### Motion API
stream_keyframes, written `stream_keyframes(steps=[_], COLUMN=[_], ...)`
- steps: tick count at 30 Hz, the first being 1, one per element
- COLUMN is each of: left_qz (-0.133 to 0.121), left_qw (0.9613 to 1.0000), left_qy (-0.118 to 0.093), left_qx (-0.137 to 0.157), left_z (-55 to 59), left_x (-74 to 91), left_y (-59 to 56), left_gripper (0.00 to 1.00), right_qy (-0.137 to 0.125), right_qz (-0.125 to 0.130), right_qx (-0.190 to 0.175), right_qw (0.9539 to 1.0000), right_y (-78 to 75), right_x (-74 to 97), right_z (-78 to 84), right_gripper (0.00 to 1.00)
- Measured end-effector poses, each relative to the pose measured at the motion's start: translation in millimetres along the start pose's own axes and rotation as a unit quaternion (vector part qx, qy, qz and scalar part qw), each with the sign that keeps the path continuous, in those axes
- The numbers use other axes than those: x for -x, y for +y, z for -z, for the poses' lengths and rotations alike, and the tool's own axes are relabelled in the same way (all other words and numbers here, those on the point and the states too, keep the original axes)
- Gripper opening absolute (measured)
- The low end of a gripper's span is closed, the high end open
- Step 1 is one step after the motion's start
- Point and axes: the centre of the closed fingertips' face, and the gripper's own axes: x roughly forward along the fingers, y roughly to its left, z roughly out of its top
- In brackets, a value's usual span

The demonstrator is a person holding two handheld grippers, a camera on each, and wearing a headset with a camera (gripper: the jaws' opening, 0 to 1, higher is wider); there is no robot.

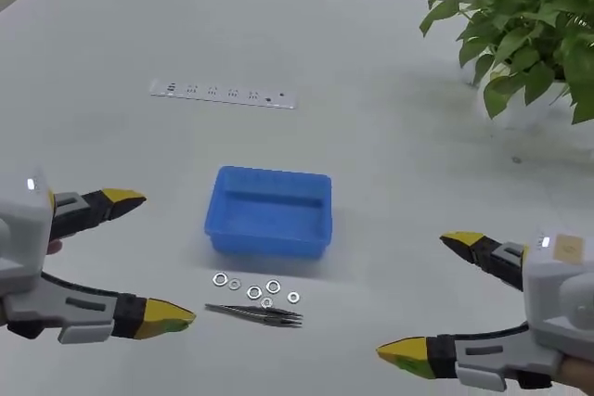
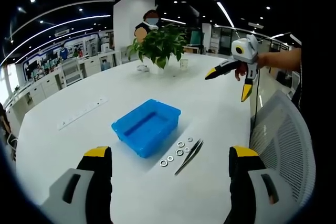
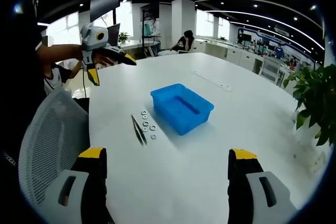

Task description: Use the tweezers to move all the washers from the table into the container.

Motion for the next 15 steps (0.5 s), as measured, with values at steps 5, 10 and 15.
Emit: stream_keyframes(steps=[5, 10, 15], left_qz=[0.002, 0.009, 0.021], left_qw=[0.9999, 0.9998, 0.9993], left_qy=[0.011, 0.016, 0.025], left_qx=[-0.007, -0.011, -0.021], left_z=[3.3, 5.7, 9.4], left_x=[-2.7, -6.5, -13.5], left_y=[1.6, 0.0, -2.8], left_gripper=[0.97, 0.96, 0.94], right_qy=[-0.001, 0.0, 0.007], right_qz=[0.001, -0.001, -0.009], right_qx=[0.01, 0.022, 0.04], right_qw=[0.9999, 0.9998, 0.9991], right_y=[-2.1, -4.0, -4.4], right_x=[-2.1, -6.2, -13.3], right_z=[-3.5, -5.4, -5.3], right_gripper=[0.94, 0.91, 0.87])
